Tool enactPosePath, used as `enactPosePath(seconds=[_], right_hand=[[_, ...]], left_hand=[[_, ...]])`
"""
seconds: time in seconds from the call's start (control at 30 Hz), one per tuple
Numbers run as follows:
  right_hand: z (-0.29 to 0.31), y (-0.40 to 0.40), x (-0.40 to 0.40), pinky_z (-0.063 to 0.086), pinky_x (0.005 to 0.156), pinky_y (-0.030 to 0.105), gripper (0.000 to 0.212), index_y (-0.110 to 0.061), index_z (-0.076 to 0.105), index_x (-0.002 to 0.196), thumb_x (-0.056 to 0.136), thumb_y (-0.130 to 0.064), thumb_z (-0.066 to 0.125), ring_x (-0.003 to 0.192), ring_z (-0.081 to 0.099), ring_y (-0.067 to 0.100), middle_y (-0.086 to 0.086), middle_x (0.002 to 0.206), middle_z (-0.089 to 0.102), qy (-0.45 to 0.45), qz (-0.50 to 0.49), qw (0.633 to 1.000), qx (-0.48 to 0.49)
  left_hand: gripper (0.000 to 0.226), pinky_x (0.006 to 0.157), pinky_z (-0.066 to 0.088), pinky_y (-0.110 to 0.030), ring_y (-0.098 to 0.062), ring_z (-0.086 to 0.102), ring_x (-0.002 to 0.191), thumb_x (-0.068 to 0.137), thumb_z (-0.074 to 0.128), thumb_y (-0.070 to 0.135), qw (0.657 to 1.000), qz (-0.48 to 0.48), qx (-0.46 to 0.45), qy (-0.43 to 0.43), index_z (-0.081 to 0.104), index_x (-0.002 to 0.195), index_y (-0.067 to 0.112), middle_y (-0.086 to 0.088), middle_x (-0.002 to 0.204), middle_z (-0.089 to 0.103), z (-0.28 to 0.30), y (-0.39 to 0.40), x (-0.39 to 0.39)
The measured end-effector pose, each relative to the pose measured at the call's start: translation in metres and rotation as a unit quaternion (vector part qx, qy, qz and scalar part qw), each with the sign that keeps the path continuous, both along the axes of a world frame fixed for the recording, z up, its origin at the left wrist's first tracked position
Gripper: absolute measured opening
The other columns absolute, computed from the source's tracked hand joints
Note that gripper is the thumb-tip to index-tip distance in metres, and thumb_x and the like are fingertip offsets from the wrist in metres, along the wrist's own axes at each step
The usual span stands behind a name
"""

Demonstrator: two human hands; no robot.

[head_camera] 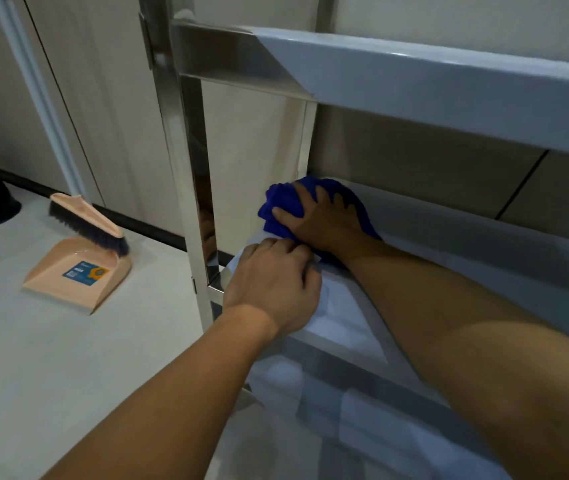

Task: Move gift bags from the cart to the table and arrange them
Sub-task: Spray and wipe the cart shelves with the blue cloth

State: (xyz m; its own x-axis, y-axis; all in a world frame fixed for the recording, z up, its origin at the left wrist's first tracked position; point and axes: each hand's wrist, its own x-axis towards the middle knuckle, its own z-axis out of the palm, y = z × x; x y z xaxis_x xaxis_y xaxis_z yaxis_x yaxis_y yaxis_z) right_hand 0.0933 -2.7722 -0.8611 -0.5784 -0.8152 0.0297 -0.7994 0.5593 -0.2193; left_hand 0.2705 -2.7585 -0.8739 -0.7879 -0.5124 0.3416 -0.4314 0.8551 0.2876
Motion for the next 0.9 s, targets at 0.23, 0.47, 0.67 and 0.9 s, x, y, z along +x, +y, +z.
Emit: enactPosePath(seconds=[0.23,0.47,0.67,0.9], right_hand=[[0.000,0.077,0.002,0.014,0.120,0.055,0.081,-0.038,0.004,0.160,0.093,-0.078,0.028,0.151,0.013,0.038,0.003,0.169,0.009,0.016,-0.029,0.999,-0.008],[-0.003,0.188,-0.052,0.010,0.122,0.058,0.087,-0.041,0.001,0.160,0.089,-0.083,0.029,0.153,0.009,0.037,0.001,0.169,0.005,-0.006,-0.124,0.992,-0.009],[-0.001,0.319,-0.101,0.011,0.121,0.058,0.085,-0.043,-0.001,0.159,0.090,-0.083,0.028,0.154,0.007,0.034,-0.001,0.170,0.003,0.007,-0.218,0.976,0.009],[-0.001,0.471,-0.146,0.013,0.120,0.060,0.086,-0.045,0.005,0.158,0.086,-0.087,0.025,0.154,0.008,0.034,-0.004,0.169,0.010,0.016,-0.363,0.932,0.013]], left_hand=[[0.025,0.068,0.039,-0.035,-0.027,0.058,0.085,0.098,0.045,0.035,0.999,0.019,-0.003,-0.027,0.063,0.101,0.017,-0.003,0.091,0.064,0.002,0.004,-0.005],[0.040,0.072,0.042,-0.034,-0.028,0.057,0.093,0.097,0.035,0.042,0.990,-0.117,-0.031,-0.077,0.065,0.107,0.017,-0.006,0.102,0.067,0.024,0.096,-0.064],[0.042,0.091,0.048,-0.041,-0.028,0.055,0.110,0.101,0.047,0.043,0.977,-0.201,0.003,-0.069,0.062,0.122,0.011,-0.012,0.130,0.059,0.020,0.229,-0.141],[0.040,0.105,0.033,-0.056,-0.036,0.048,0.118,0.099,0.033,0.039,0.971,-0.177,-0.067,-0.144,0.051,0.130,0.021,-0.010,0.125,0.058,0.006,0.310,-0.157]])
